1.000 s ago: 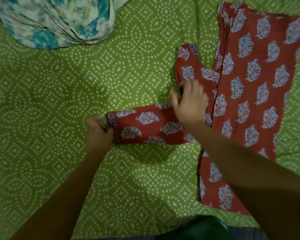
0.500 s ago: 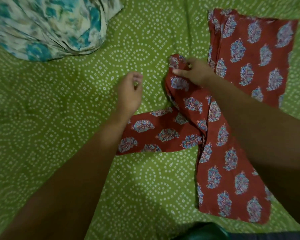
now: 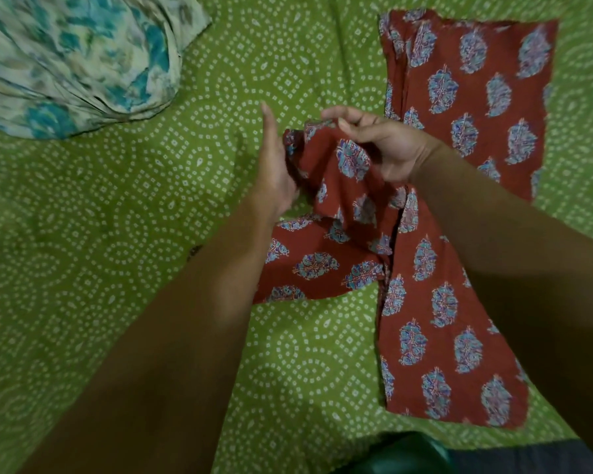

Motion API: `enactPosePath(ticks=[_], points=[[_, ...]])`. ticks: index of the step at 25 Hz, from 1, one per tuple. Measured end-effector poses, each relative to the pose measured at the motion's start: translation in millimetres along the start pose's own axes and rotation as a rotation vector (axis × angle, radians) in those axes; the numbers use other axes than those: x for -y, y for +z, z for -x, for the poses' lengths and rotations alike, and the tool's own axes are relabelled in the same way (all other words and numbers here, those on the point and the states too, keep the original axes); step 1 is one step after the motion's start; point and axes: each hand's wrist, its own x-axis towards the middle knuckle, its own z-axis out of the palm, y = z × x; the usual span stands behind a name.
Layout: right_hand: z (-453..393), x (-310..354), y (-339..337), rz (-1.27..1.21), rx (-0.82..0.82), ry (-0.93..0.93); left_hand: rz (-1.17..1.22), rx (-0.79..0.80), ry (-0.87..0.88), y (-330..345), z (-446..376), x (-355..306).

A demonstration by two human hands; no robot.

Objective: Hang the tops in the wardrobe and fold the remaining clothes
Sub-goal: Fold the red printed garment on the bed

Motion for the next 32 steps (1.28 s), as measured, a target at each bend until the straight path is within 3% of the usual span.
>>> enactPosePath(ticks=[3,5,8,10,12,14,15,17,20,26,29,32], points=[[-5.7,-7.3,-2.8,0.154,-0.121,0.067,-0.126,-0.051,0.024,-25.8,18.5,-5.2],[-6.5,-23.2,-2.6,0.359,-0.290,0.068,-0.301,-0.264,0.083,-47.6,36.6,-5.8],[13.0,-53.7,13.7,0.748,-0.661,-0.090,-0.735,-0.611,0.225,-81.7,69.1,-1.8],[40.1,-74.4,40.1,0.963,-0.728,-0.159,-0.855,-0.724,0.204,-100.2,87.5,1.7],[66.5,-97.0,72.6,1.132,-0.673,-0.203,-0.576,-0.702,0.075,-108.4,102.0,4.1],[81.7,-124.5,102.2,1.281,-0.580,-0.248,-0.252,-0.559,-0.095,-100.3,115.9,8.5],[83.6,-136.9,115.0,1.384,-0.538,-0.261,-0.280,-0.544,-0.089,-97.0,119.3,12.5],[76.9,-155.2,135.7,1.567,-0.480,-0.303,-0.618,-0.707,0.121,-96.3,121.5,25.8],[54.0,-164.4,148.1,1.708,-0.539,-0.453,-0.915,-0.889,0.378,-91.2,123.6,34.0],[40.1,-150.6,135.1,1.538,-0.653,-0.489,-1.006,-0.791,0.397,-111.7,119.8,38.7],[63.9,-168.0,133.5,1.540,-0.487,-0.477,-1.213,-0.780,0.436,-130.8,117.2,57.5],[76.8,-184.6,134.9,1.540,-0.318,-0.420,-1.276,-0.849,0.313,-134.5,112.6,70.7]])
